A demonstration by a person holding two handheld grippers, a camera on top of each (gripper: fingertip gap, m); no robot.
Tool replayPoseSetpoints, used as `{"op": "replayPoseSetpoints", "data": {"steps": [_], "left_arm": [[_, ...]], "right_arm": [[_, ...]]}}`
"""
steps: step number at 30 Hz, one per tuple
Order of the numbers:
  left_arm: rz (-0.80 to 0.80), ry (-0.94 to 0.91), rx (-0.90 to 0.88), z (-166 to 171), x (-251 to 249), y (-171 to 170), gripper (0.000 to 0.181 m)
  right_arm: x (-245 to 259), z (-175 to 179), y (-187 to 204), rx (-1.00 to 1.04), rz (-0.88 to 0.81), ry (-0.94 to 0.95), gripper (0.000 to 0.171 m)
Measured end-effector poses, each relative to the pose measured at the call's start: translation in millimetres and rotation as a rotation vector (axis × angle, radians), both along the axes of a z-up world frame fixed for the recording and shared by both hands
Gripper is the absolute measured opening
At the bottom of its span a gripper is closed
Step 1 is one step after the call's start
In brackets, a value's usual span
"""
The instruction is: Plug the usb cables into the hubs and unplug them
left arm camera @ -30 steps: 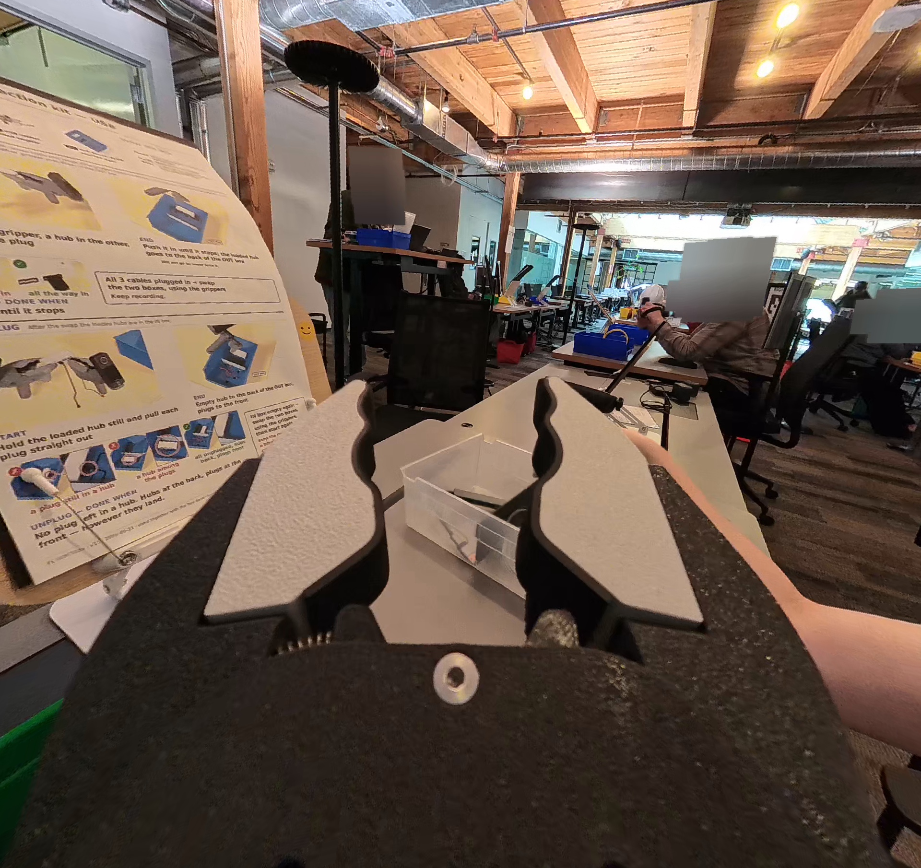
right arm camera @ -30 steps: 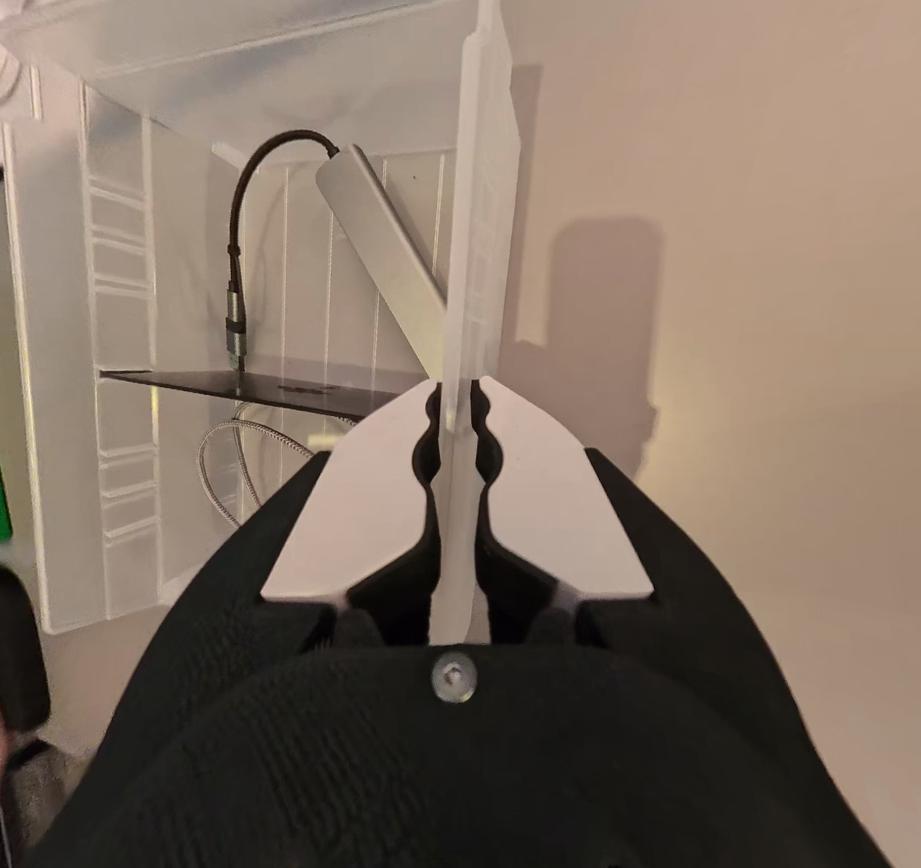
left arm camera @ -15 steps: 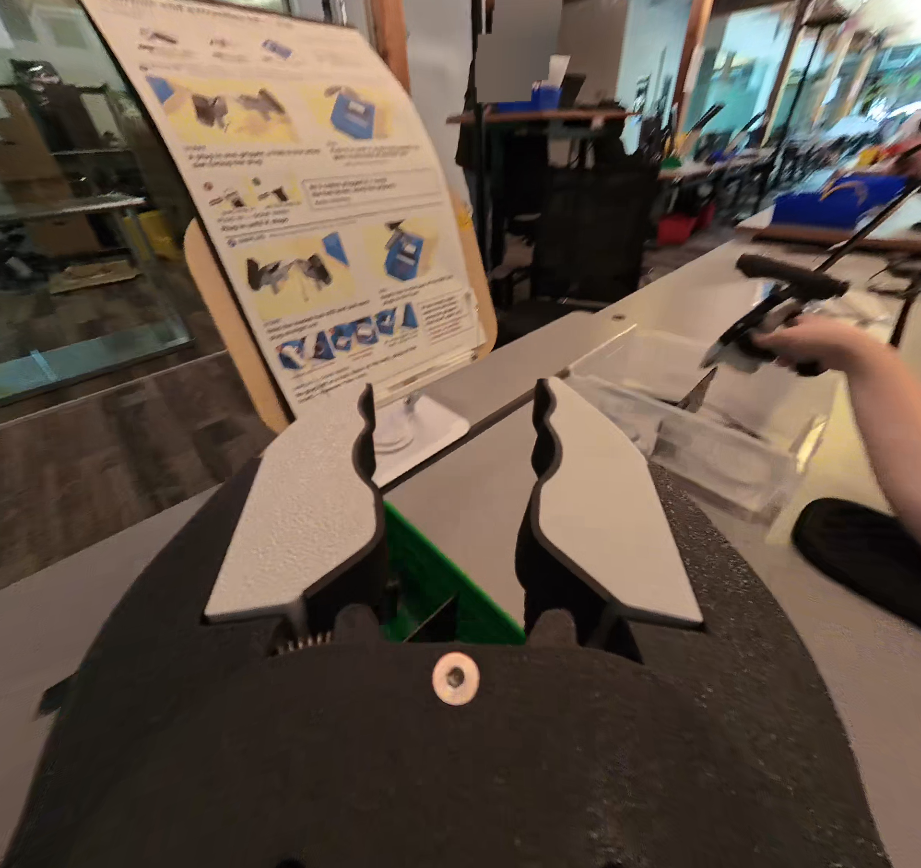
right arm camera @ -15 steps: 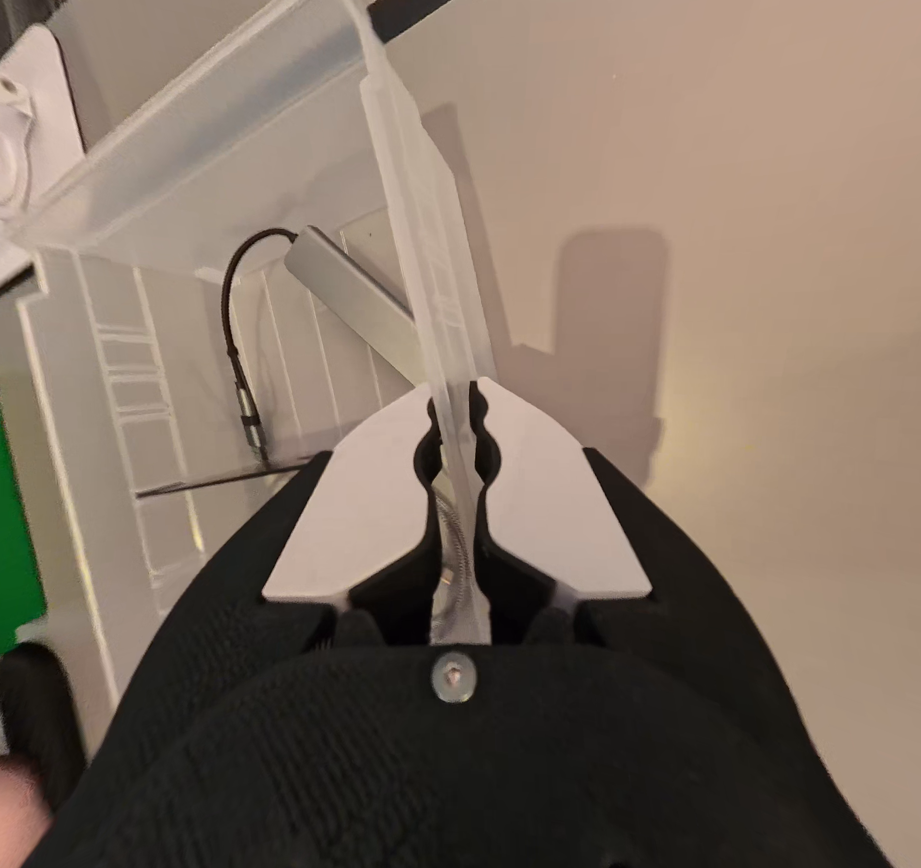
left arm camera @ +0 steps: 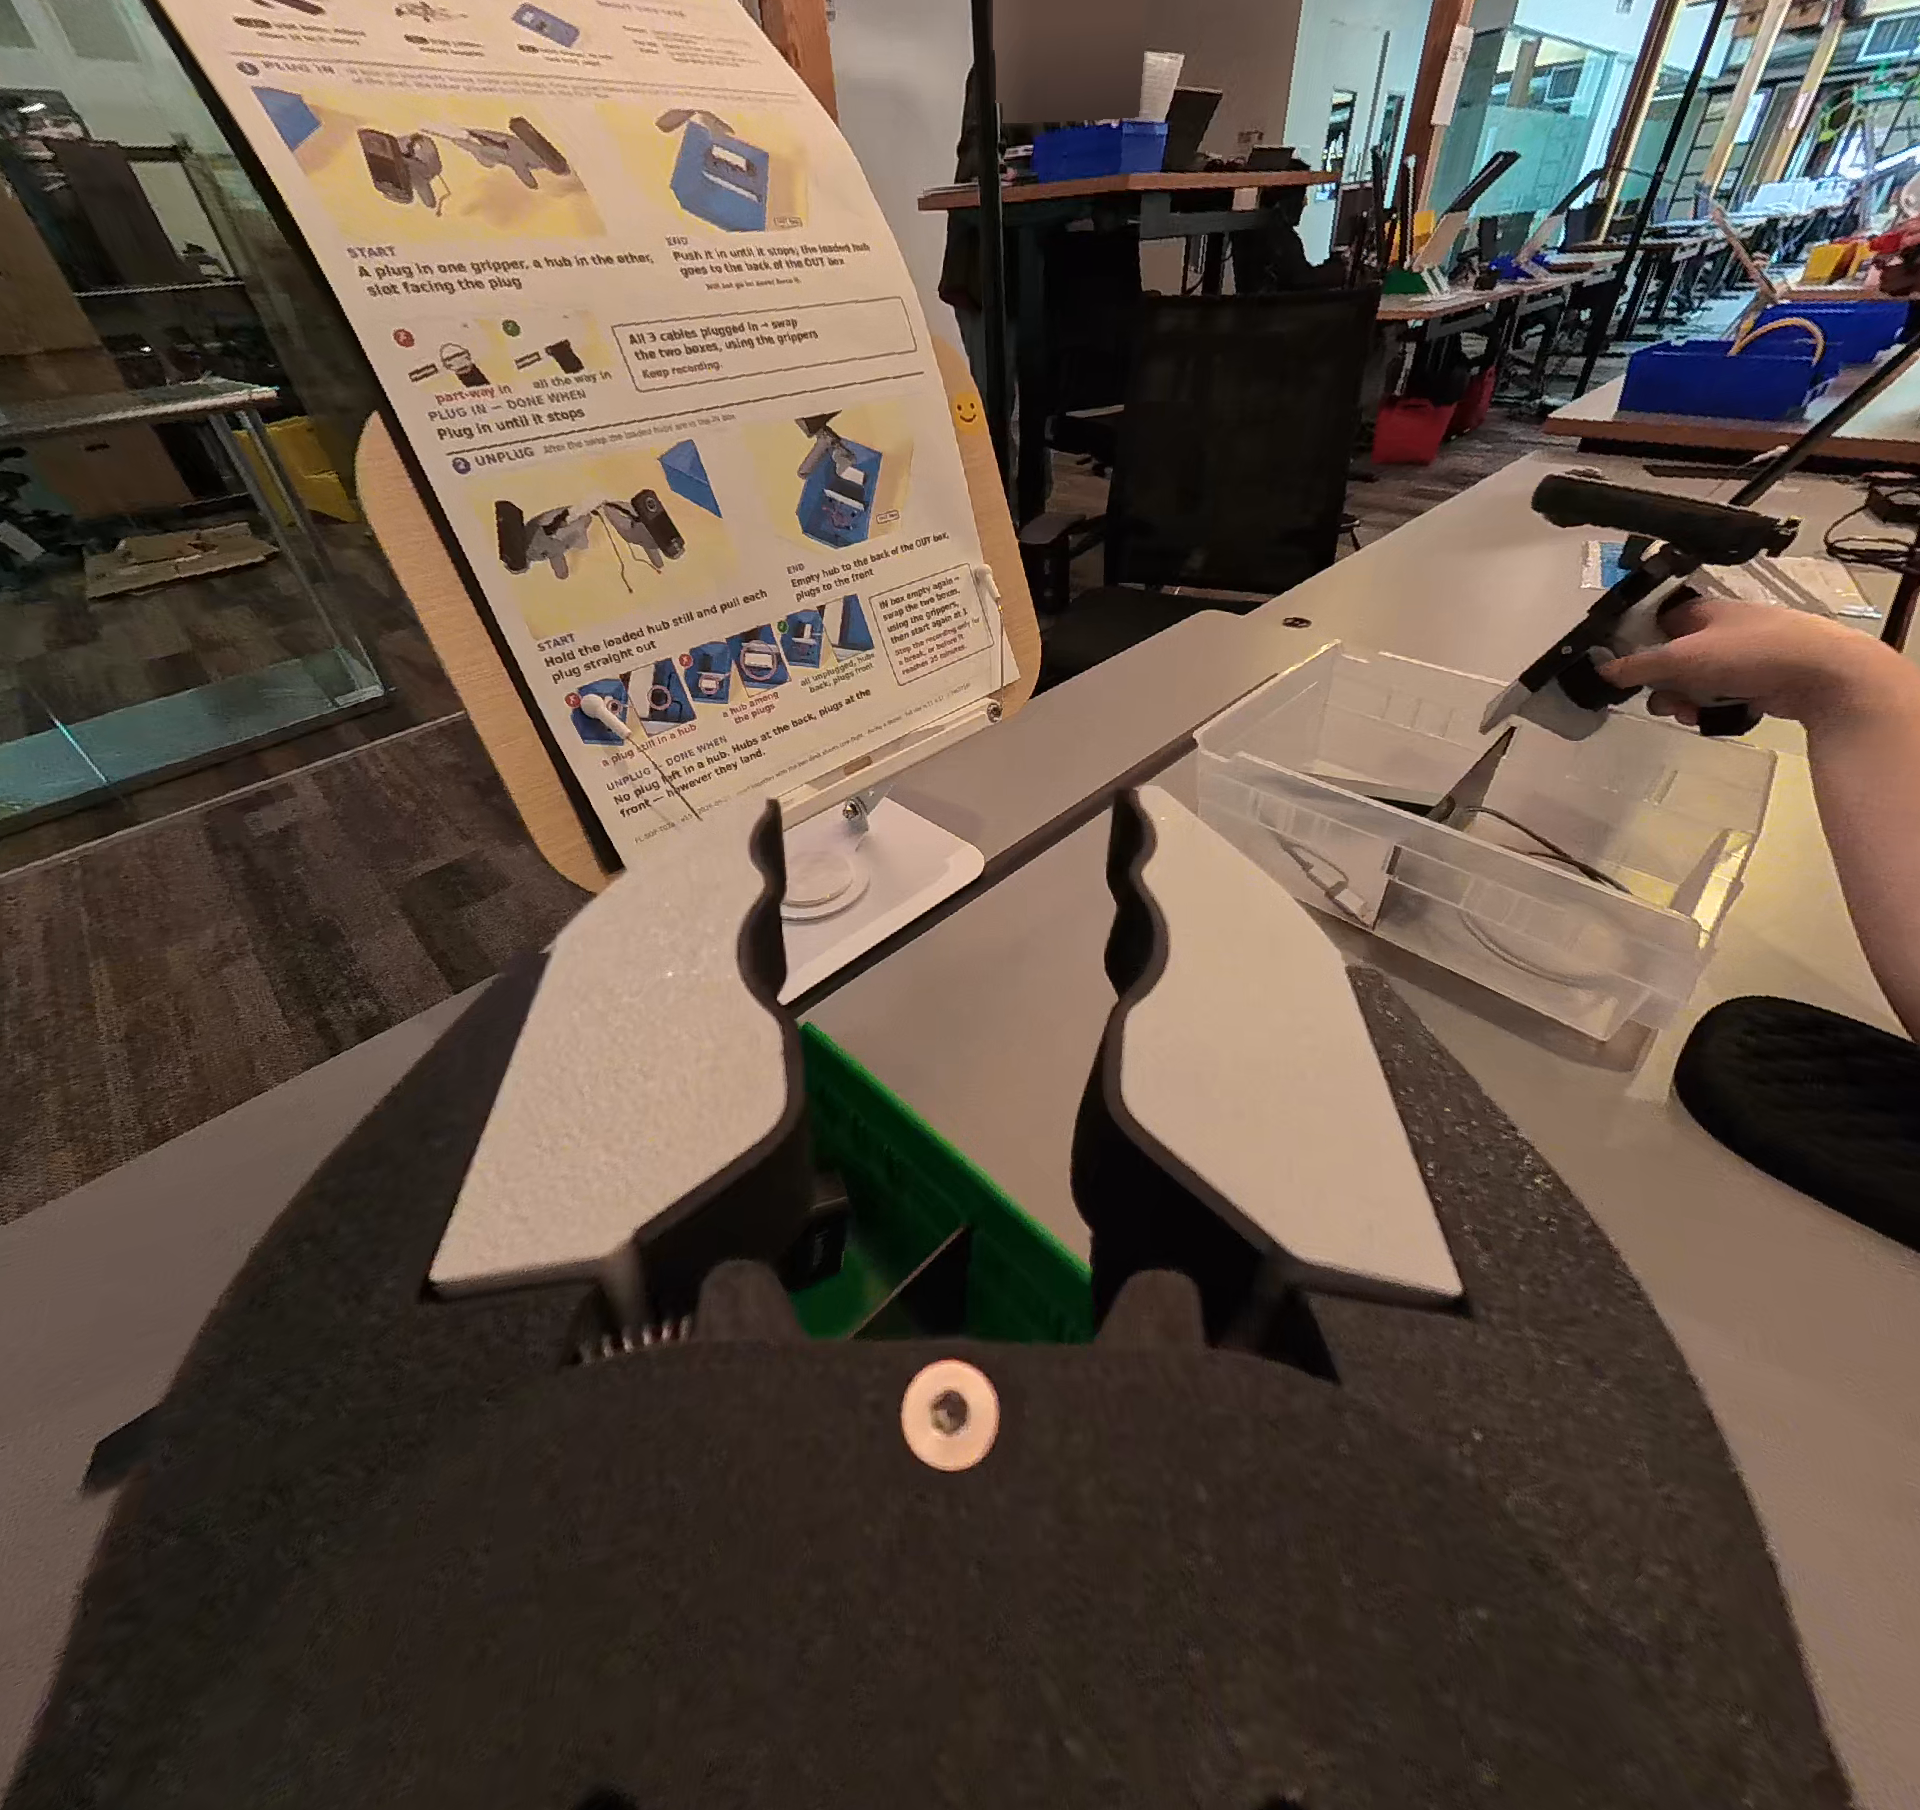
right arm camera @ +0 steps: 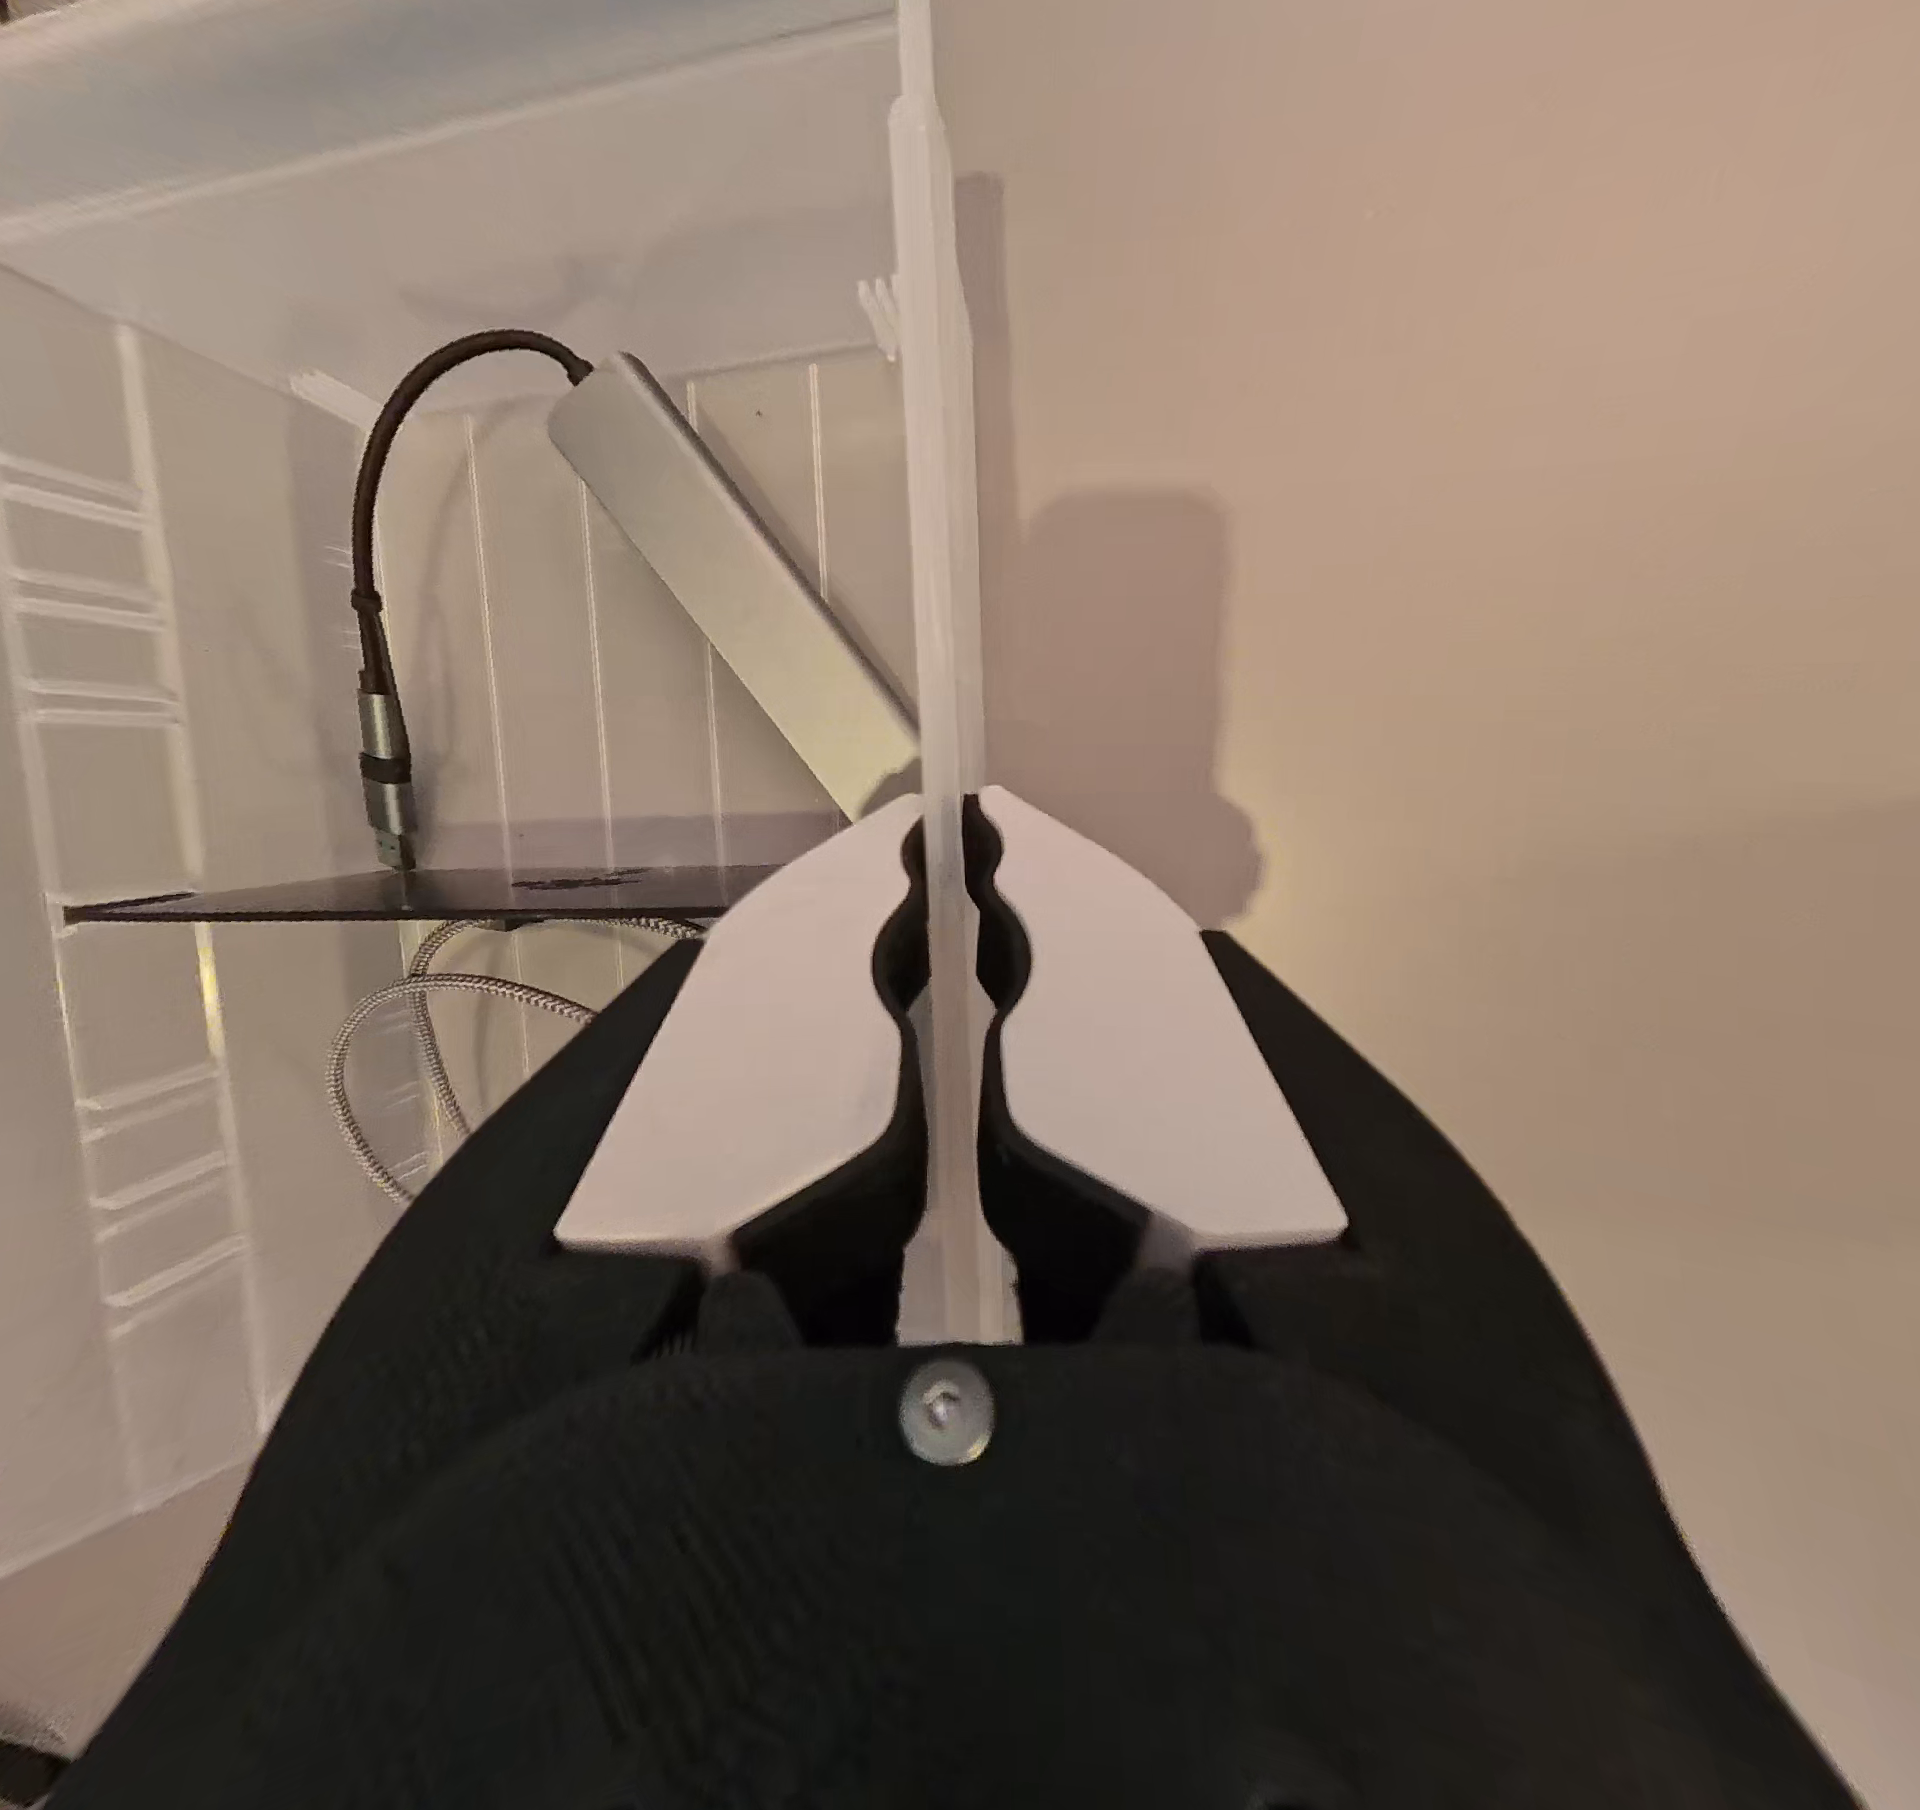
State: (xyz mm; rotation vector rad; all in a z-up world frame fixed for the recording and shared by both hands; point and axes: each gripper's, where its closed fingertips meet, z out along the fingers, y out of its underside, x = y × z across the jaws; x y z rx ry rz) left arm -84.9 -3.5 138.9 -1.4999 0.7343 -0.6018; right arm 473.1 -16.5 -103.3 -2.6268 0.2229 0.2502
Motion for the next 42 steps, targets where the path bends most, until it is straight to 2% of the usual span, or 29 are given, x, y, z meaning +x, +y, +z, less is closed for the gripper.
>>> {"op": "replayPoseSetpoints", "data": {"steps": [8,11,12,14,18,21,24,27,31,34,38,42], "left_arm": [[-0.045,0.066,-0.017,-14,13,-1,0.06],[-0.062,0.133,-0.024,-33,21,6,0.06],[-0.063,0.173,-0.014,-40,23,11,0.059],[-0.053,0.304,0.013,-57,24,28,0.053],[0.019,0.773,-0.007,-110,-10,74,0.061],[-0.032,1.042,-0.057,-155,-29,93,0.06],[-0.085,1.285,-0.105,-193,-49,107,0.058],[-0.183,1.446,-0.144,-220,-56,112,0.055],[-0.275,1.626,-0.142,-242,-66,120,0.052],[-0.351,1.727,-0.085,-255,-66,125,0.045],[-0.392,1.808,-0.104,-271,-74,133,0.042],[-0.433,1.799,-0.084,-275,-73,137,0.043]], "right_arm": [[-2,0,3,0.027,0.032,0.003,0.005],[3,7,2,0.067,0.0,0.025,0.026],[7,13,1,0.092,-0.01,0.028,0.026],[12,25,-1,0.149,-0.029,0.048,0.028],[16,62,3,0.289,-0.076,0.132,0.028],[16,119,8,0.546,-0.112,0.189,0.027],[11,184,-4,0.828,-0.096,0.195,0.027],[-2,221,-20,0.974,-0.05,0.172,0.028],[-8,240,-27,1.039,-0.063,0.107,0.016],[-12,255,-28,1.143,-0.075,0.151,0.013],[-12,247,-25,1.105,-0.064,0.22,0.009],[-5,242,-26,1.089,-0.095,0.226,0.009]]}}
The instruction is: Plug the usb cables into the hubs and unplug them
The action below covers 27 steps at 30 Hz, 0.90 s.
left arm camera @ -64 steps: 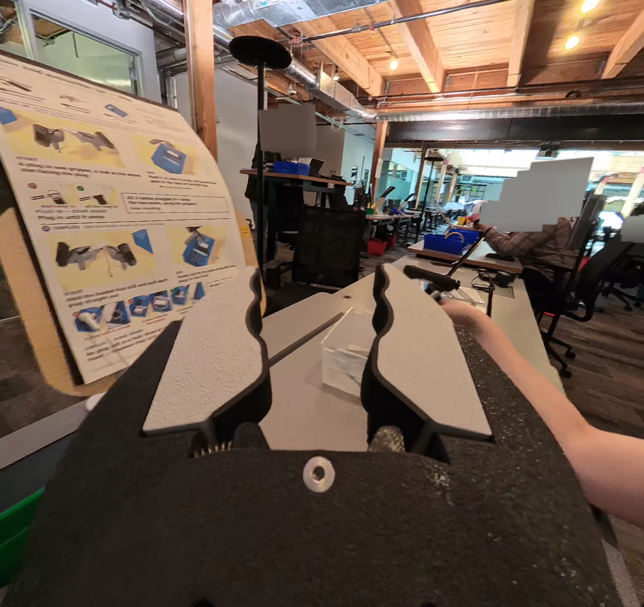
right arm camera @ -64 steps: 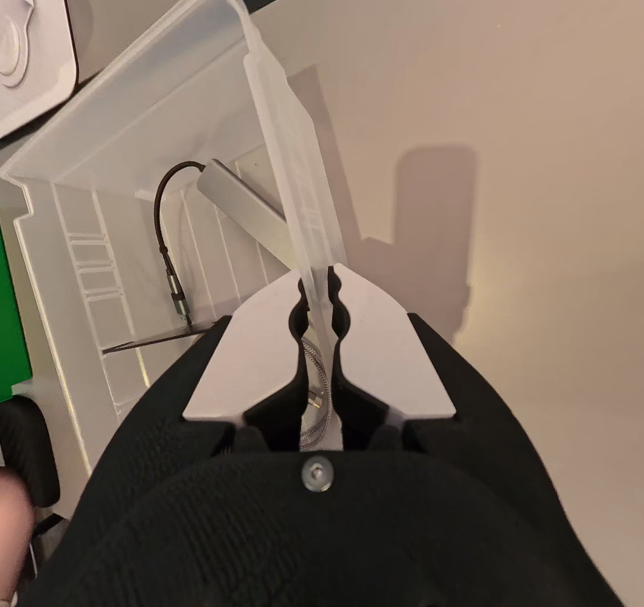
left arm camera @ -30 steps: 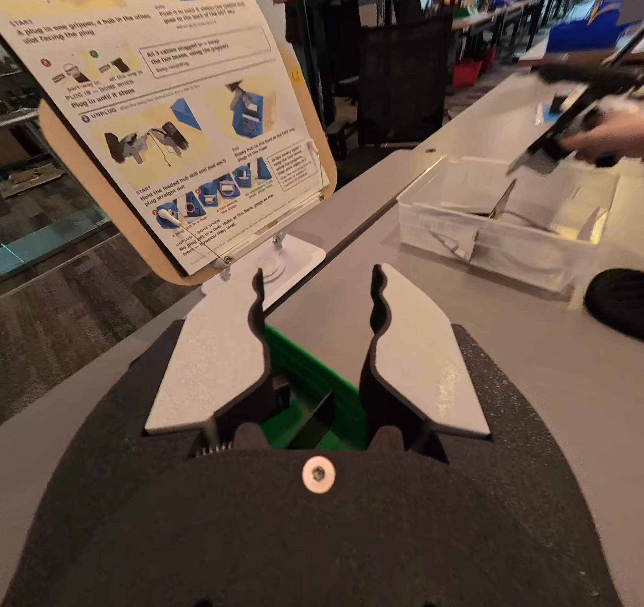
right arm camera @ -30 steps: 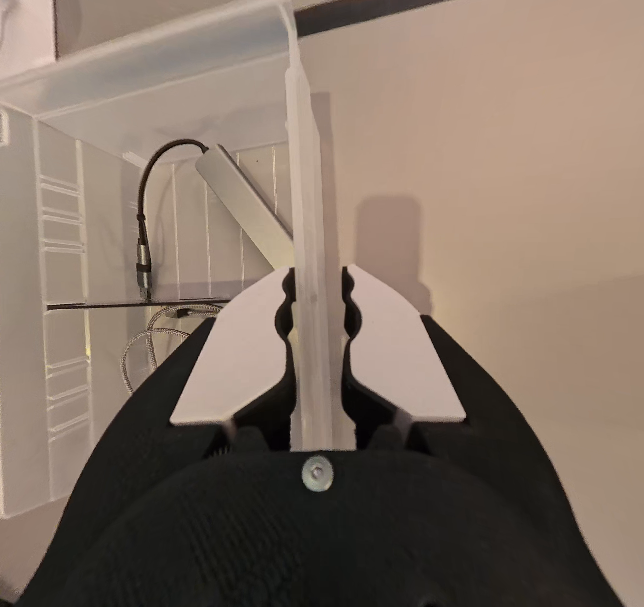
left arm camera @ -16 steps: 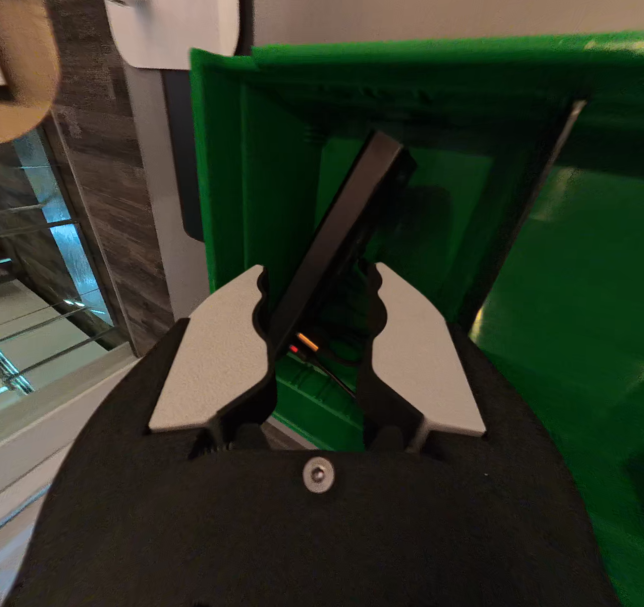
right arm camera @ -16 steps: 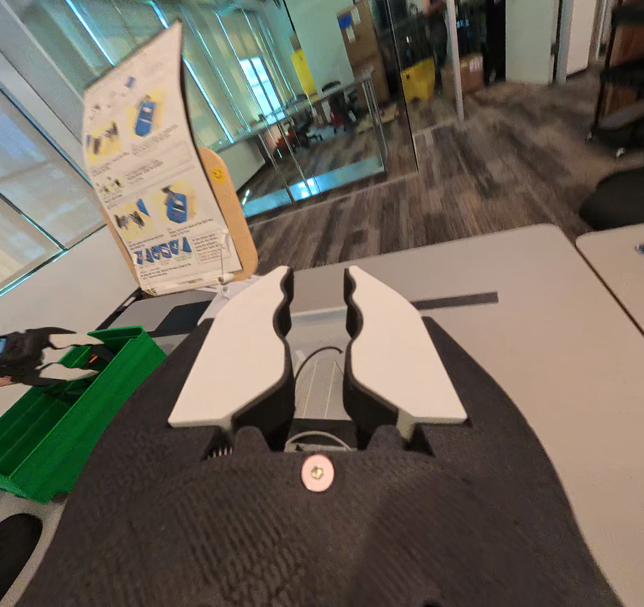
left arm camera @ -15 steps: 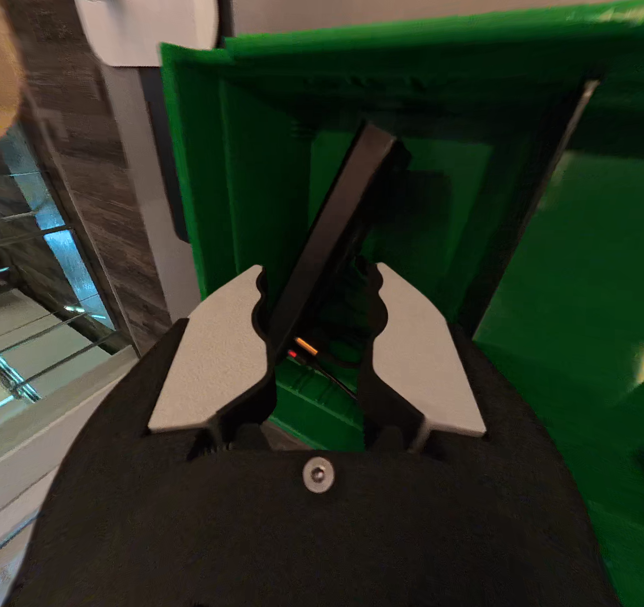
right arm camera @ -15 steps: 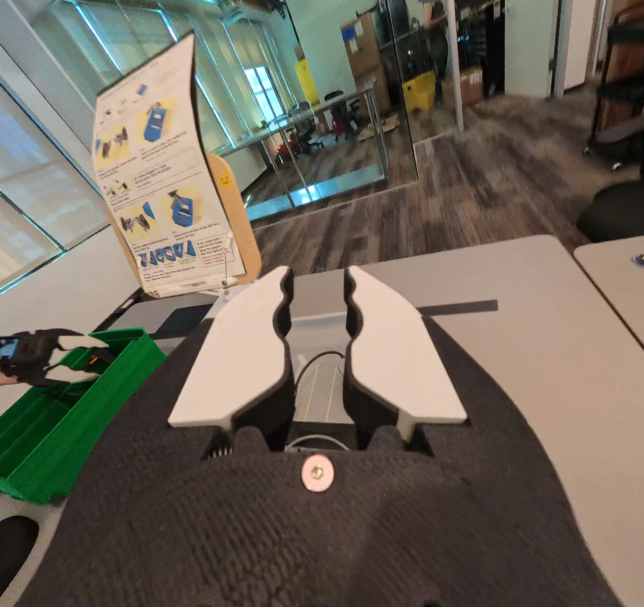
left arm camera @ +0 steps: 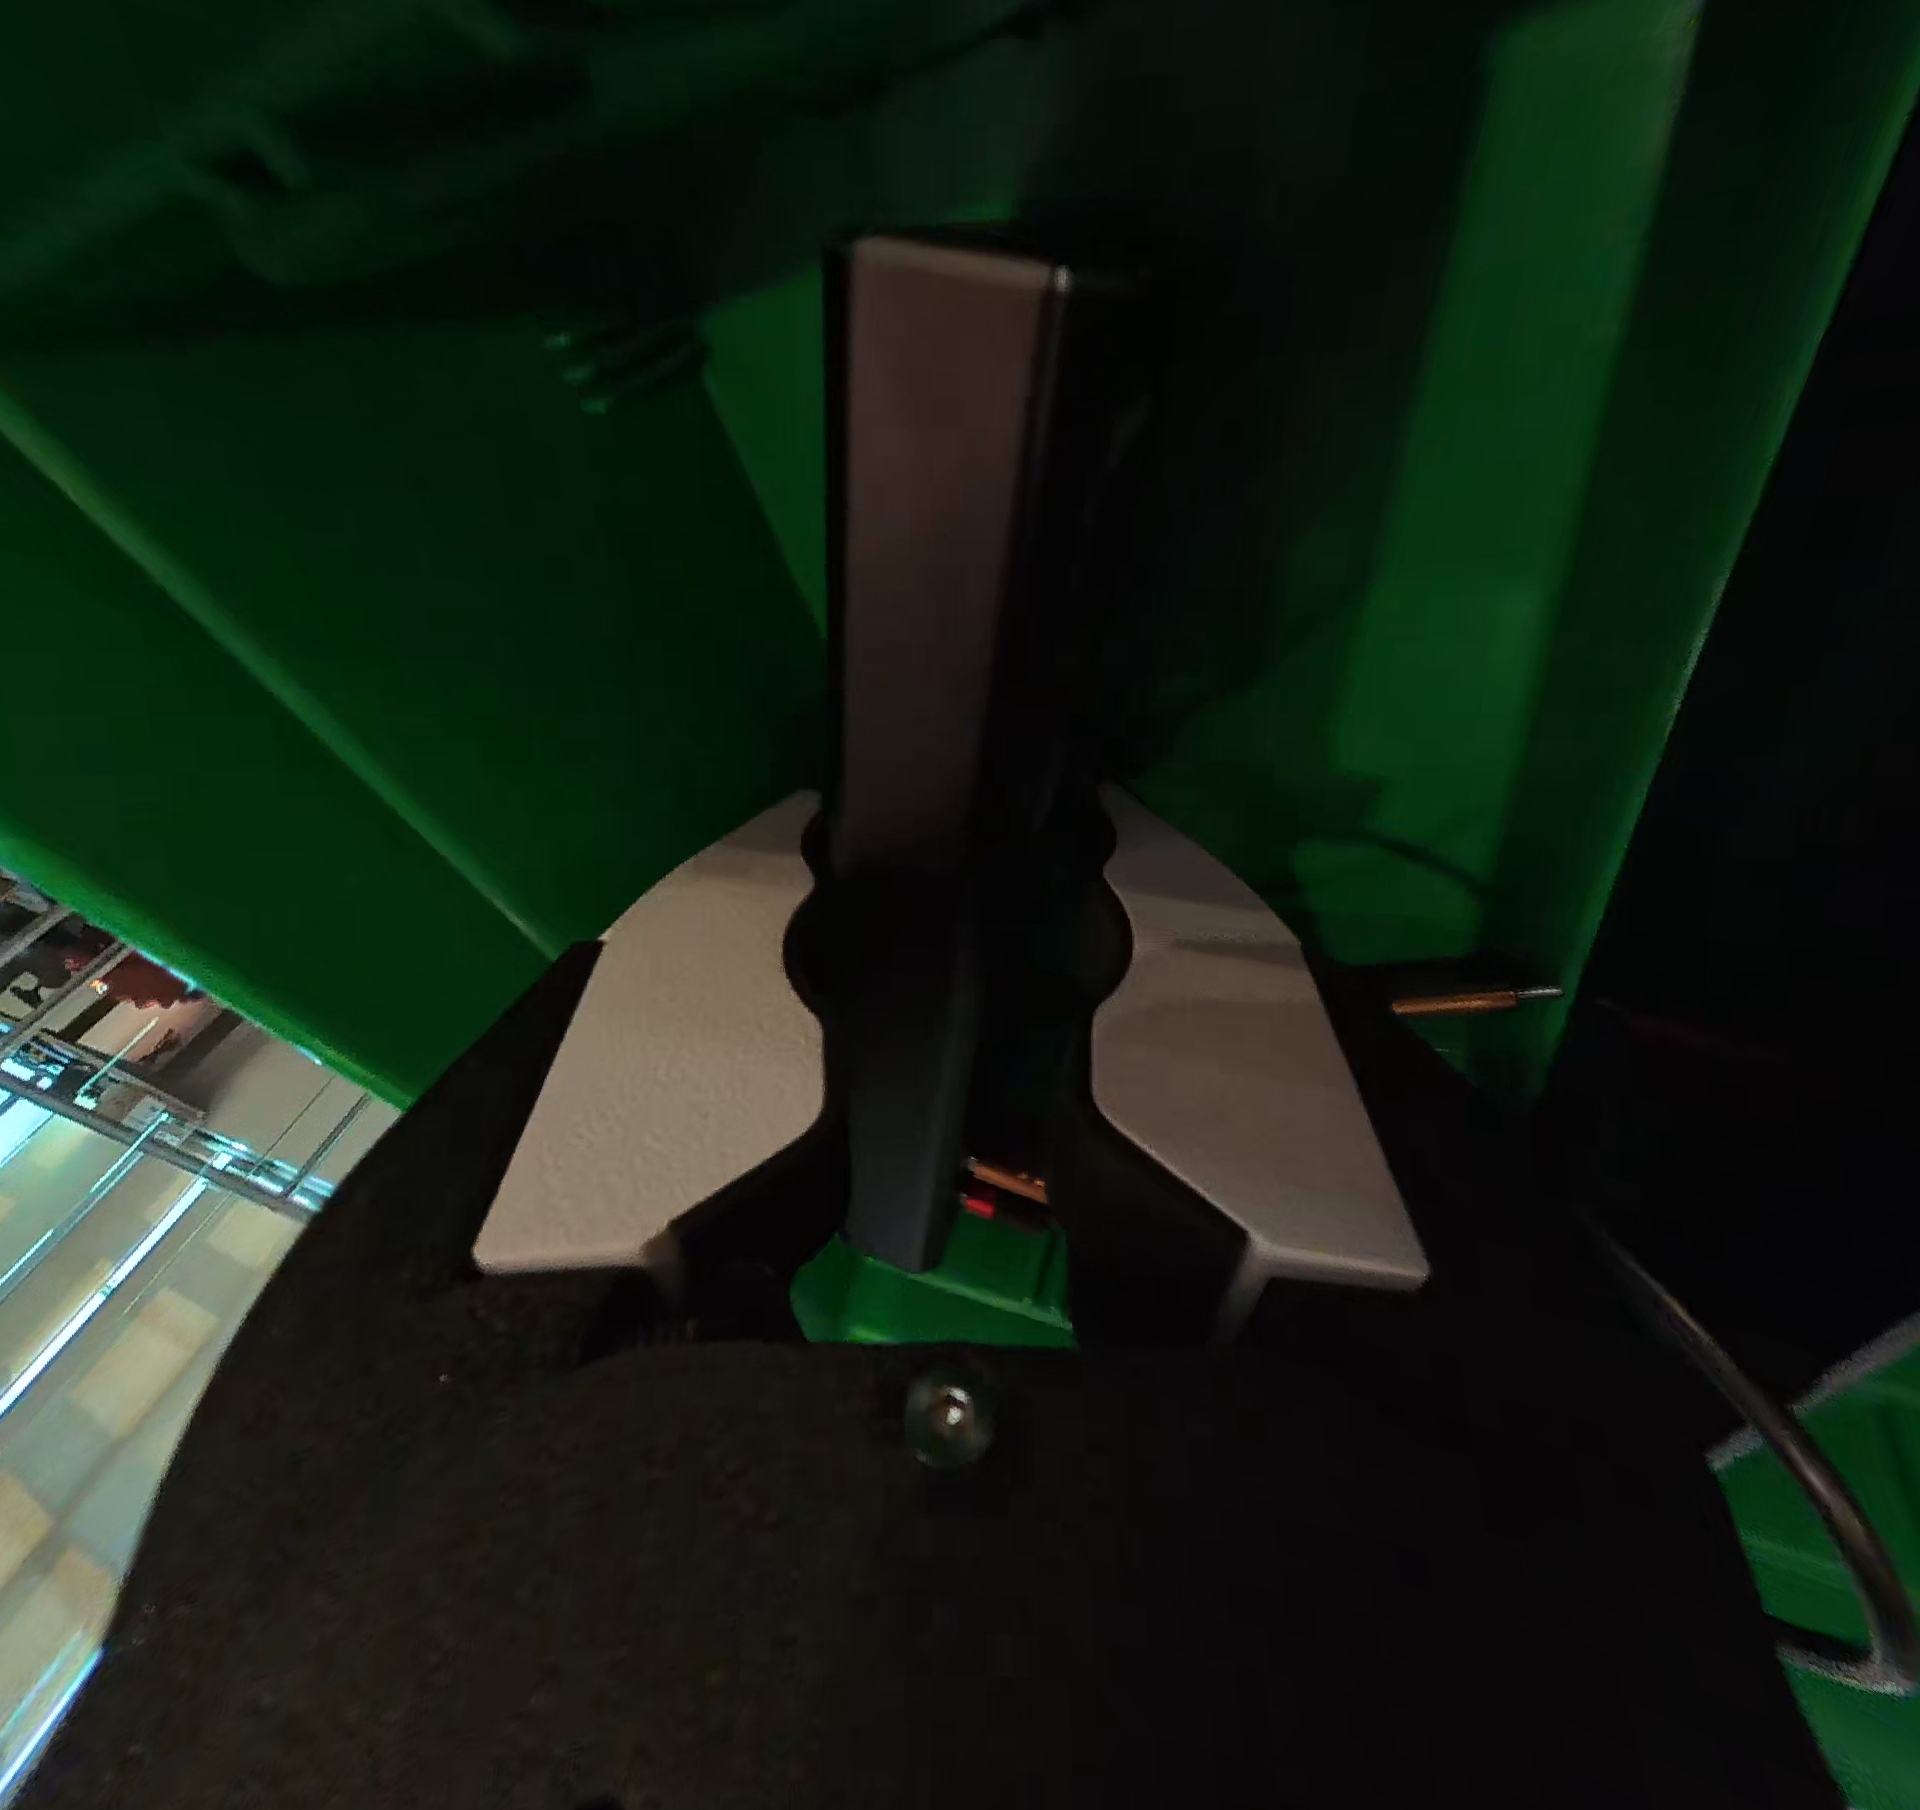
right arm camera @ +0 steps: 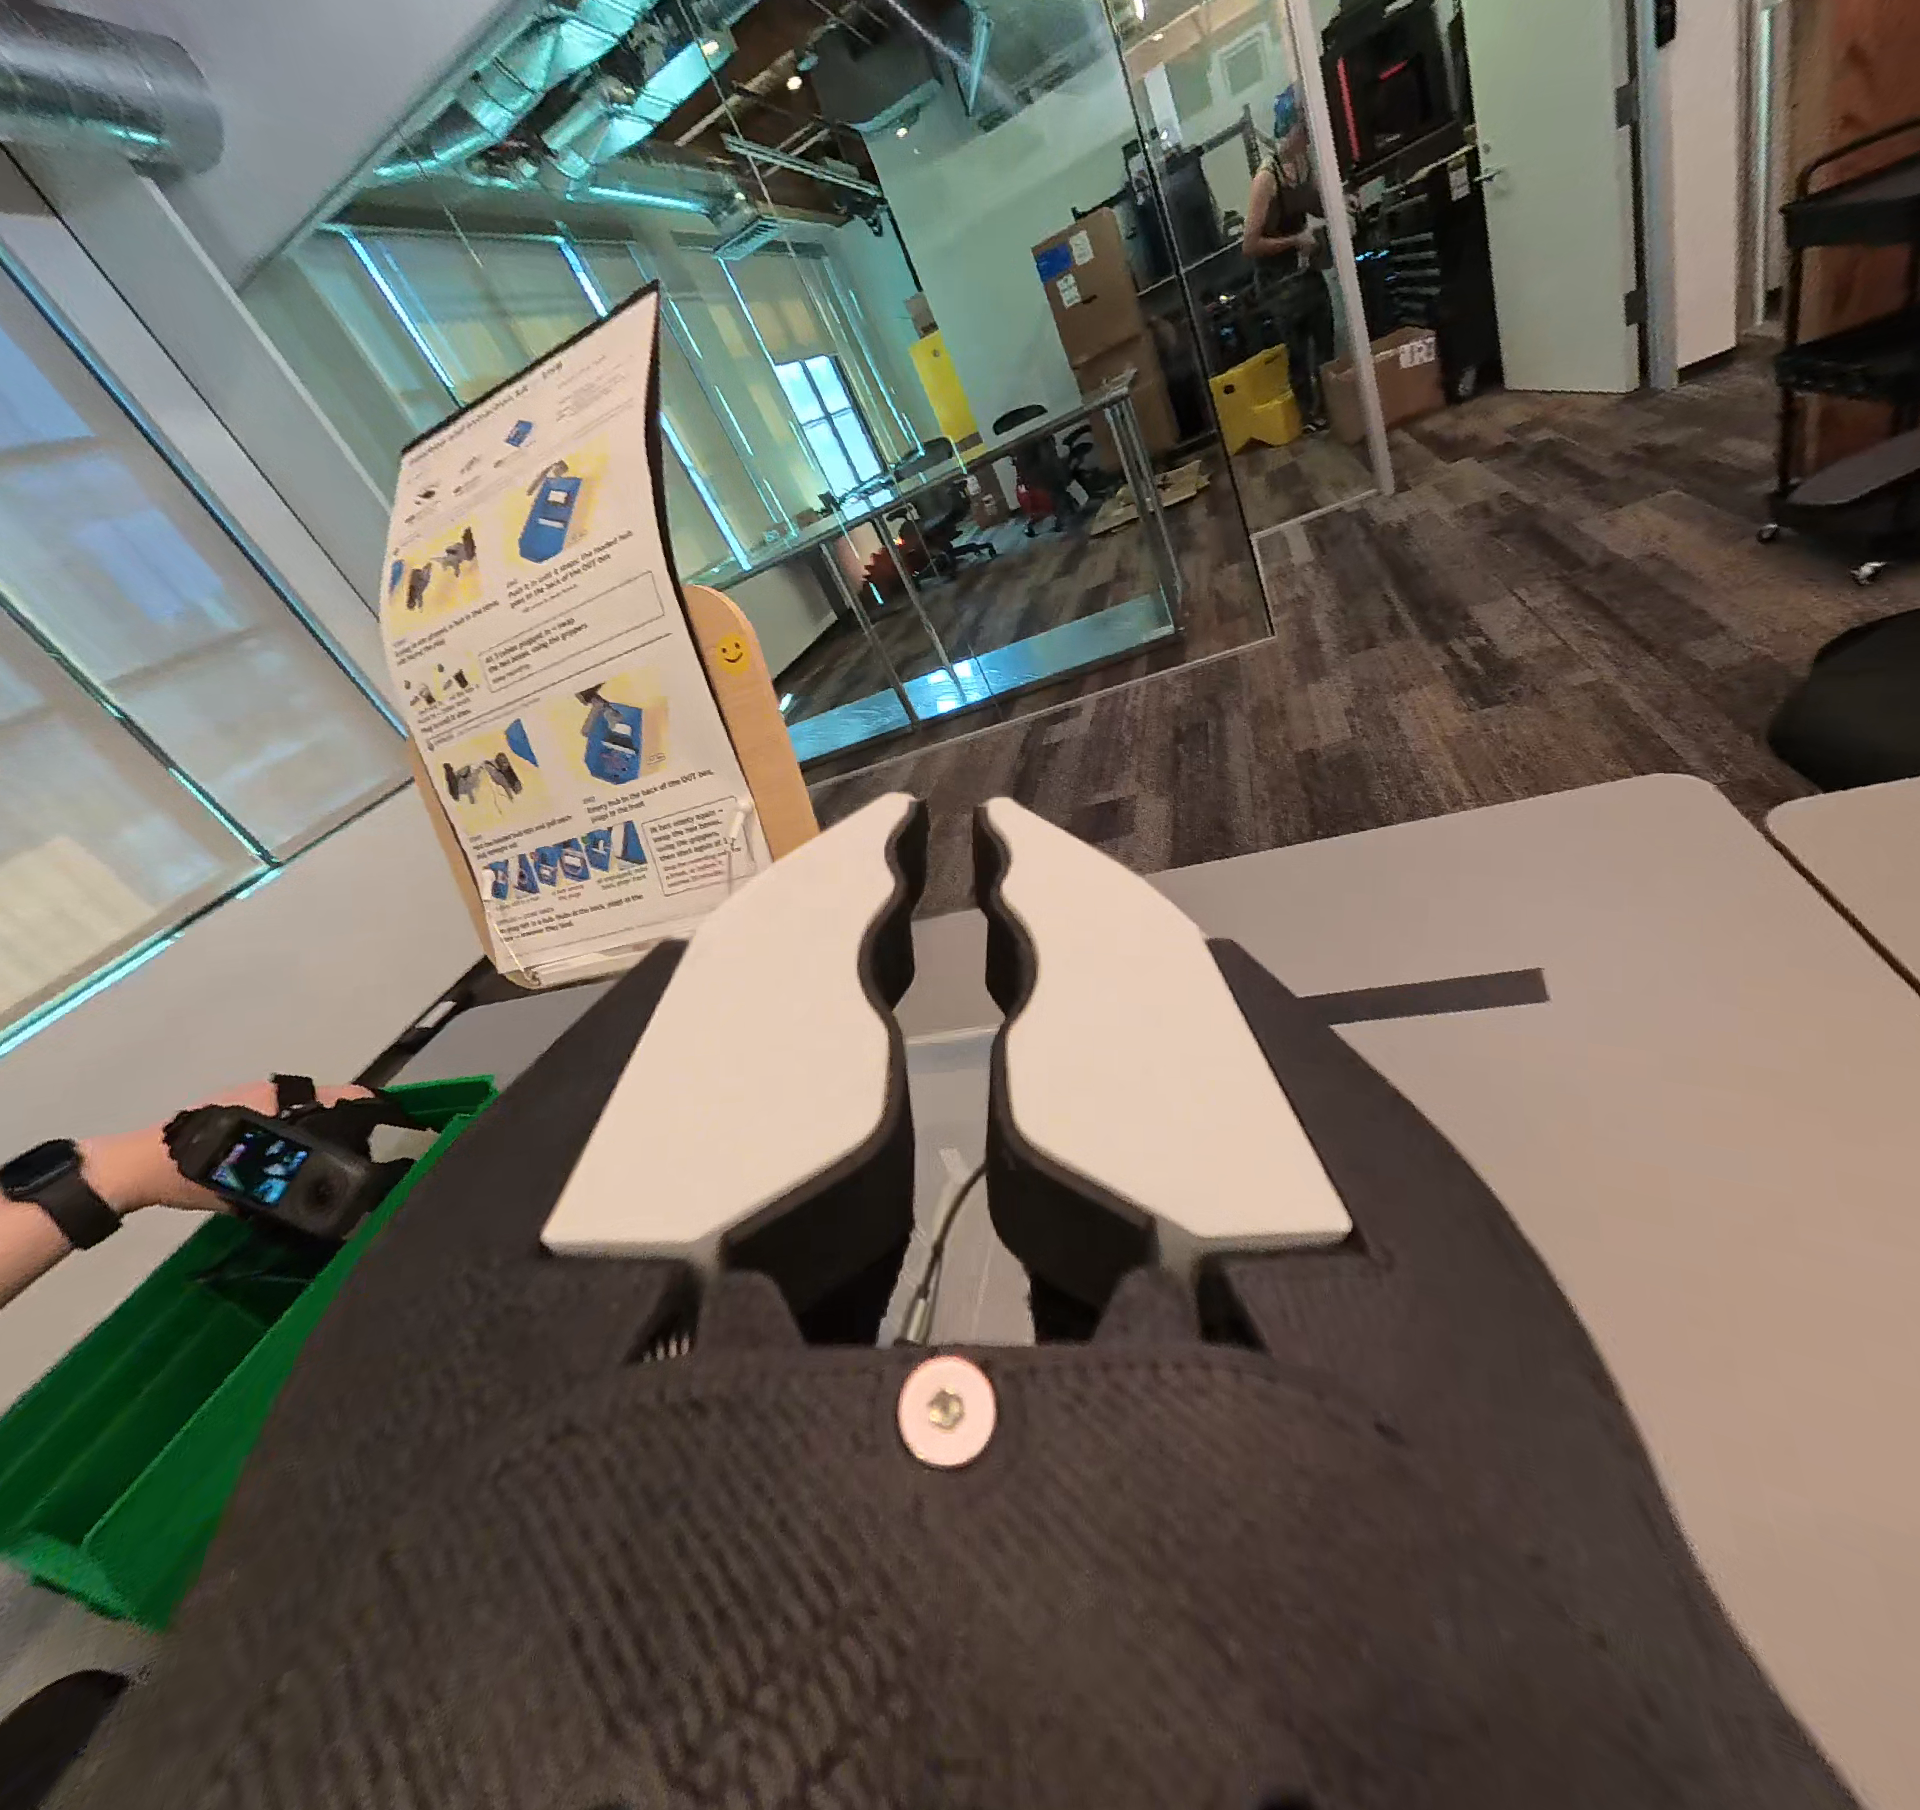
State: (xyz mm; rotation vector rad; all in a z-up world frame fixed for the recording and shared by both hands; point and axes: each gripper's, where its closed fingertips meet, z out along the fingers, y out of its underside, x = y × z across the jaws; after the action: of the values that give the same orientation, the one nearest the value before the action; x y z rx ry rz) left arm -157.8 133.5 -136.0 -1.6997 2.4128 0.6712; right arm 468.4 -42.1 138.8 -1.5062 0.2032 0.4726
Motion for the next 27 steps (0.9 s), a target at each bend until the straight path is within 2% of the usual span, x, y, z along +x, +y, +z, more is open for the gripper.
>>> {"op": "replayPoseSetpoints", "data": {"steps": [3,6,12,19,23,27], "left_arm": [[-0.016,-0.016,0.009,-6,-1,2,0.045],[-0.01,-0.032,-0.012,-12,-4,-1,0.036],[-0.044,-0.113,0.043,-11,-3,3,0.035],[0.043,-0.07,0.108,-8,-10,4,0.032],[0.076,-0.168,0.169,17,0,2,0.031],[0.135,-0.36,0.262,78,15,0,0.031]], "right_arm": [[-4,5,-1,0.035,0.042,0.041,0.009],[-6,5,0,0.04,0.062,0.059,0.009],[-12,4,3,0.033,0.097,0.073,0.009],[-20,2,7,0.022,0.137,0.08,0.009],[-23,6,9,0.043,0.155,0.096,0.009],[-32,7,13,0.04,0.186,0.09,0.009]]}}
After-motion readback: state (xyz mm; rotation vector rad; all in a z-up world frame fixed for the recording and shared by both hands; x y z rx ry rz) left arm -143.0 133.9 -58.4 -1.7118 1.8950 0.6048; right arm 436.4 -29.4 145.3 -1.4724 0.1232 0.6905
